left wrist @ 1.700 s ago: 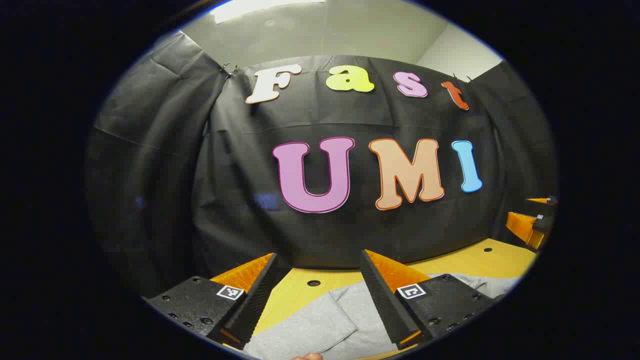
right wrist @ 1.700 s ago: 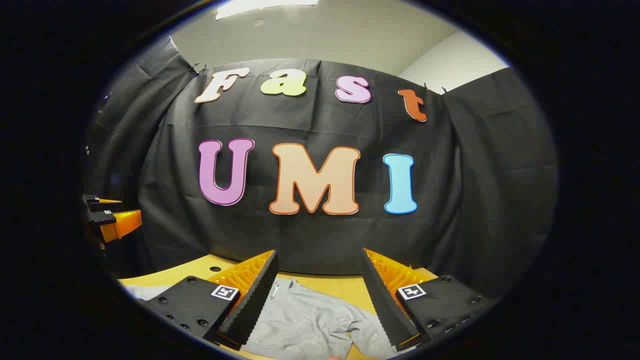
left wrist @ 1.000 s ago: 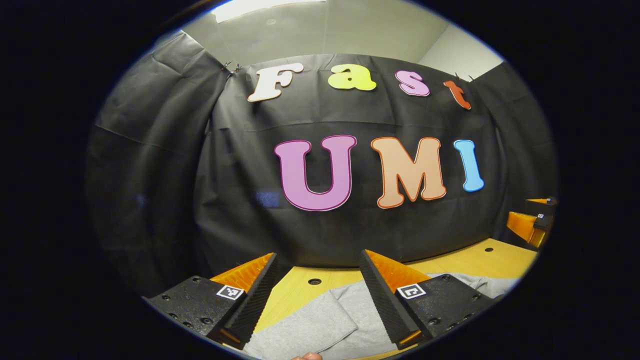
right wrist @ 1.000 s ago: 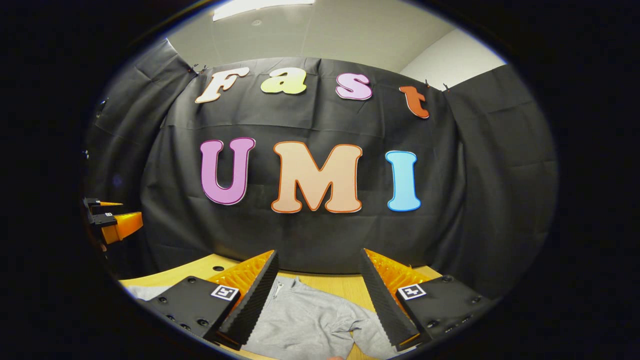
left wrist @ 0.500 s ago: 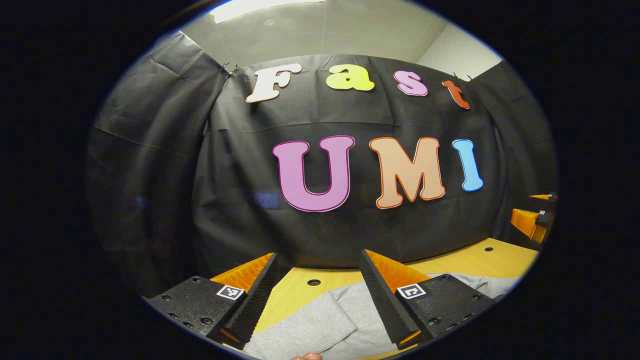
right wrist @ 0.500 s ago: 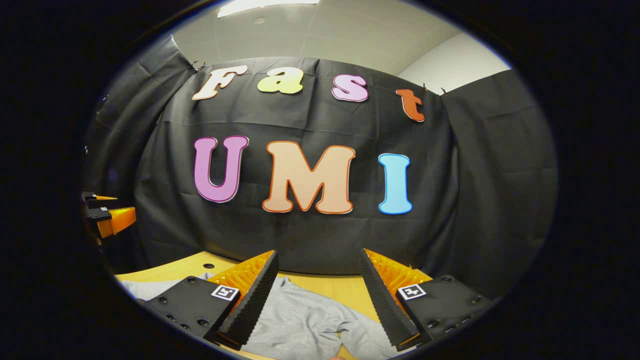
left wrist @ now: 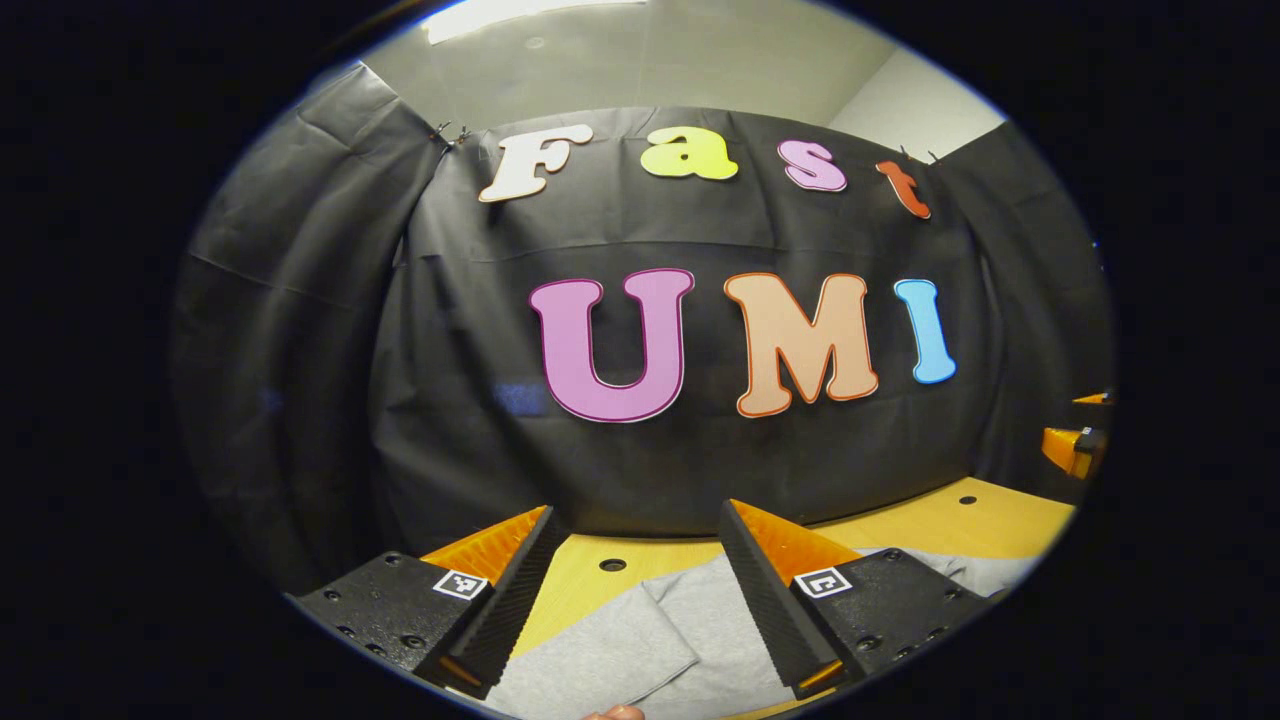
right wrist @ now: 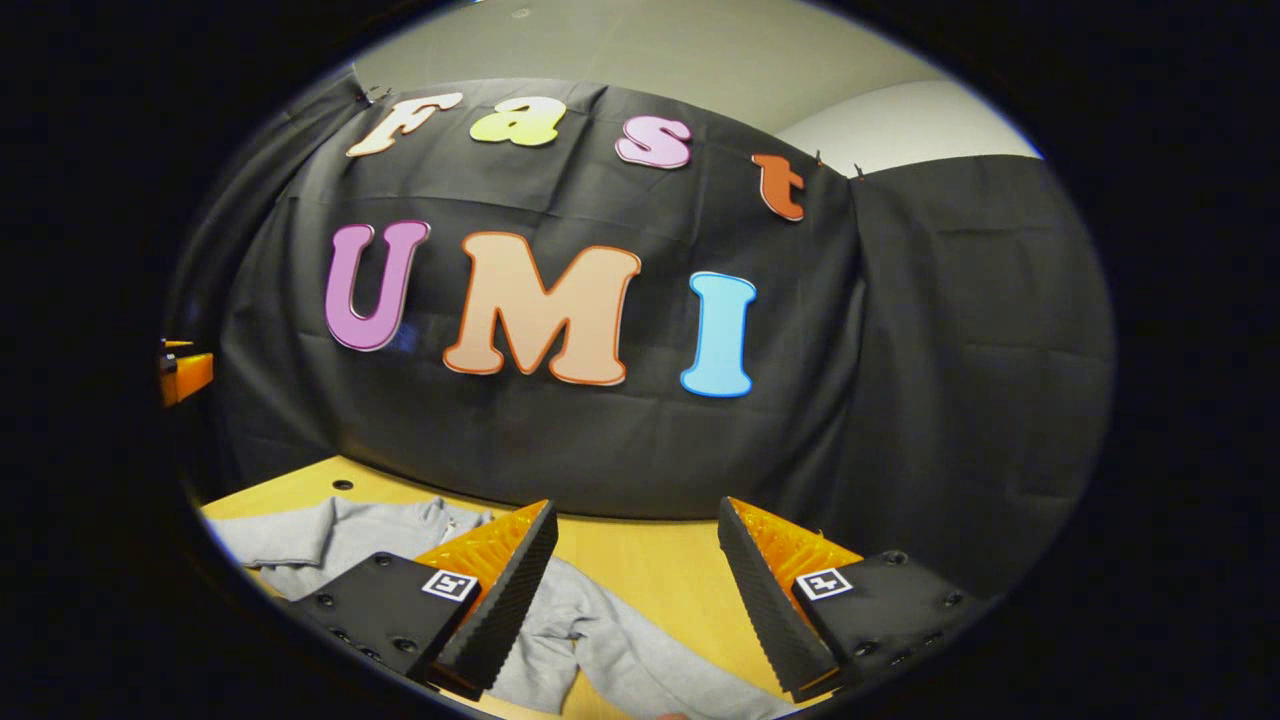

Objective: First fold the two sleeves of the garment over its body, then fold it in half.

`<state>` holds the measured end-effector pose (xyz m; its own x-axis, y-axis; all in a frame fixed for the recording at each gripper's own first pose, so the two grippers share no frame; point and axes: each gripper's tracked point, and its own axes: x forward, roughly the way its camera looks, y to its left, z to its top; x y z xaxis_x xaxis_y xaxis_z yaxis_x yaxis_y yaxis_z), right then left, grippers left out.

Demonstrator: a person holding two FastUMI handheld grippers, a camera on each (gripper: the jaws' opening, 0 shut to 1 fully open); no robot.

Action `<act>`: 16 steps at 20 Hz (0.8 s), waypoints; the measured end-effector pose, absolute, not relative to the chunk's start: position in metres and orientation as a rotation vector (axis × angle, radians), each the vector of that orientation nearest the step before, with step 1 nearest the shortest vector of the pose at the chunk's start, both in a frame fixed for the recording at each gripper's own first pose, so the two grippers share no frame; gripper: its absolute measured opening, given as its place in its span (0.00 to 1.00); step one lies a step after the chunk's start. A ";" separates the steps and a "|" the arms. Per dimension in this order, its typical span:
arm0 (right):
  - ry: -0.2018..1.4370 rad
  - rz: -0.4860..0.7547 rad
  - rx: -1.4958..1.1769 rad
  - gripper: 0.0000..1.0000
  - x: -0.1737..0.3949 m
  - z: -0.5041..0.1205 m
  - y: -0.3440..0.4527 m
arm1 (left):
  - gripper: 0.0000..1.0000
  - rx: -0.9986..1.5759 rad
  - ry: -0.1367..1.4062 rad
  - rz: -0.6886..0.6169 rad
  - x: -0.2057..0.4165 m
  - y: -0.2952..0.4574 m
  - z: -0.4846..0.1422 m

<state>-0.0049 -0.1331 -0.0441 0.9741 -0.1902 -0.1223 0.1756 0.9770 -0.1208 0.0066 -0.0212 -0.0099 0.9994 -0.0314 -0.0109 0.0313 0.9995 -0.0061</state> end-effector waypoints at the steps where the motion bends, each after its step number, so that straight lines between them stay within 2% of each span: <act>1: 0.152 -0.204 -0.114 0.99 -0.008 -0.051 -0.145 | 0.95 -0.004 0.014 -0.034 0.006 -0.023 -0.012; 8: 0.310 -0.312 -0.127 1.00 -0.041 -0.106 -0.216 | 0.95 -0.003 0.016 -0.055 0.008 -0.038 -0.011; 16: 0.533 -0.333 -0.118 0.99 -0.091 -0.183 -0.262 | 0.96 0.009 0.031 -0.080 0.007 -0.060 -0.015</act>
